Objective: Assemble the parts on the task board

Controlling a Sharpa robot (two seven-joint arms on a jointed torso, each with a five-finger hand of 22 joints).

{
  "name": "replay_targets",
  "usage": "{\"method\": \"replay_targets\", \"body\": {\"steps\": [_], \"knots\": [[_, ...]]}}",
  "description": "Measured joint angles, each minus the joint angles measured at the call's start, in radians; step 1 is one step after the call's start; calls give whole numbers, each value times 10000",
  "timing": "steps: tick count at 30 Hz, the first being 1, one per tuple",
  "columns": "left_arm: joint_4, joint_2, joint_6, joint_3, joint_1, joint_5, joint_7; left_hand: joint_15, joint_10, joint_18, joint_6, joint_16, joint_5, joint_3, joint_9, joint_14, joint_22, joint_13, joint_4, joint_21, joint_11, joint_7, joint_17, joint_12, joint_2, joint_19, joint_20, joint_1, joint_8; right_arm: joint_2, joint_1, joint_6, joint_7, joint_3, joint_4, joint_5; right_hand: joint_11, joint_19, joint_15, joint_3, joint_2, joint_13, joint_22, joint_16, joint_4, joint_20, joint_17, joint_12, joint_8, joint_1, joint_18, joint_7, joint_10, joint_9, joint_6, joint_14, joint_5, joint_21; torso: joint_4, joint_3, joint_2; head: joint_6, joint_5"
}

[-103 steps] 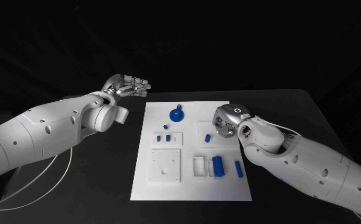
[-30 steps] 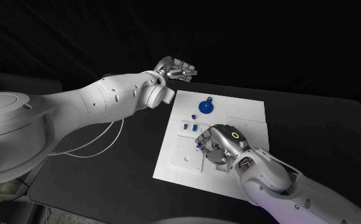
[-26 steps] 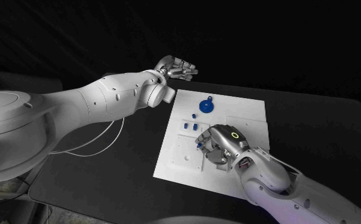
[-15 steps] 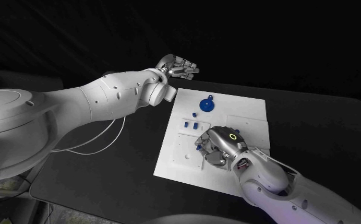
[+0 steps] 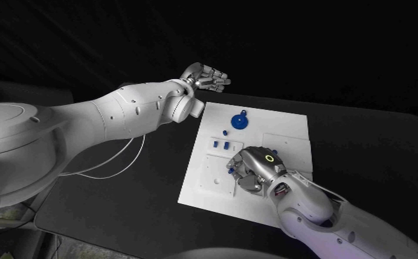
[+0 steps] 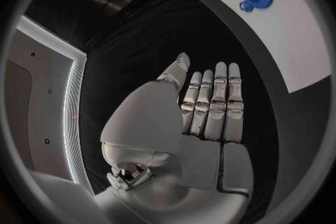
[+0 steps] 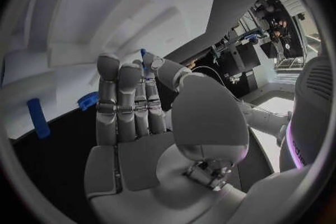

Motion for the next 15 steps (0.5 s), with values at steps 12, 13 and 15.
{"method": "replay_targets", "body": {"steps": [12,13,15], "knots": [[-38,-5,3,0,0,-3,-10,0,0,2,0,0,0,0,0,0,1,0,0,0,0,0,0,0,0,0,0,0,0,32,-5,-155,-250,-2,3,-137,0,27,13,-10,-1,-5,3,-9,-11,-23,7,-6,36,-1,2,-3,0,4,2,13,-1,0,3,-8,-2,-18,-18],[-39,-5,4,0,0,-3,-11,0,0,2,0,0,0,0,0,0,1,0,0,0,0,0,0,0,0,0,0,0,0,36,-5,-155,-269,-2,3,-143,0,27,13,-10,-1,-5,6,-38,-11,-23,7,-6,36,-1,2,-3,0,4,2,13,-1,0,3,-8,-2,-22,-18],[-42,-3,4,0,0,-4,-13,0,0,2,0,0,0,0,0,0,-27,0,0,0,0,0,0,0,0,0,0,0,0,41,-6,-153,-288,-2,3,-152,0,26,14,-10,-1,-4,8,-42,-11,-23,6,-6,36,-1,1,-4,0,5,1,13,-2,-1,4,-9,-3,-25,-17]]}}
